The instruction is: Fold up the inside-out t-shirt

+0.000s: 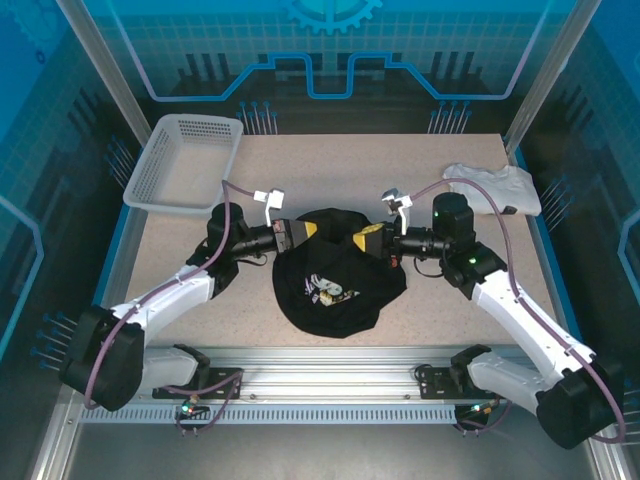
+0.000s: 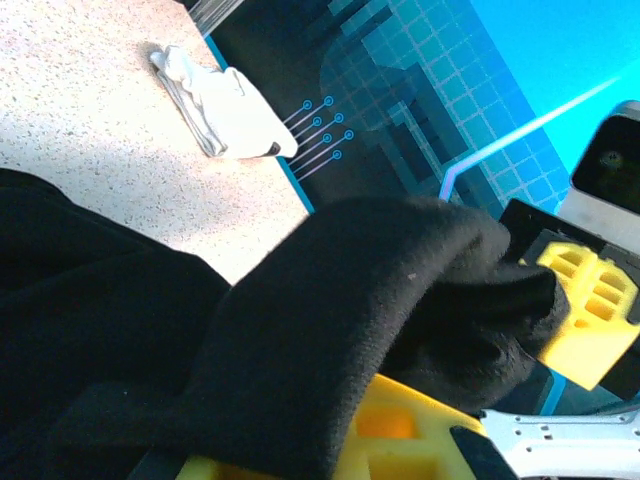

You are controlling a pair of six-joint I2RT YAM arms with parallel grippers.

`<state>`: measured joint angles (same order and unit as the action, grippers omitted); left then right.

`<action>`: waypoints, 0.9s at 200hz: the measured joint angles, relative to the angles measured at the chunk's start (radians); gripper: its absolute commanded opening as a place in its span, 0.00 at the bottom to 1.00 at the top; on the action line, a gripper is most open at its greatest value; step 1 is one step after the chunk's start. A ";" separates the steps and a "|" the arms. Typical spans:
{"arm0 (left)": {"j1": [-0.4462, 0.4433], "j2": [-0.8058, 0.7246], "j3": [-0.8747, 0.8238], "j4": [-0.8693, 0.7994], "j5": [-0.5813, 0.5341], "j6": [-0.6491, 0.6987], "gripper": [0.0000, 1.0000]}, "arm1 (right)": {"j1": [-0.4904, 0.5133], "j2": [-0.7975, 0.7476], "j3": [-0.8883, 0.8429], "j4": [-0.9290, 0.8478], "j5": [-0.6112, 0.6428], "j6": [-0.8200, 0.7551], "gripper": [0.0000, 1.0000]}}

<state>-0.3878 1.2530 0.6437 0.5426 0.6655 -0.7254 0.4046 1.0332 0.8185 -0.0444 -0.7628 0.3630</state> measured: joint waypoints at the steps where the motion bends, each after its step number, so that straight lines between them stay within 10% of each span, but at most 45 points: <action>1: 0.000 0.001 0.000 0.001 0.000 -0.001 0.00 | 0.000 0.000 0.000 0.000 -0.002 -0.002 0.00; 180: 0.006 0.008 -0.087 0.276 0.144 -0.051 0.00 | -0.137 0.079 0.243 -0.505 0.244 -0.139 0.00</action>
<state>-0.3813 1.2613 0.5564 0.8188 0.8097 -0.7761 0.2680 1.1118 1.0618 -0.5495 -0.5190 0.2241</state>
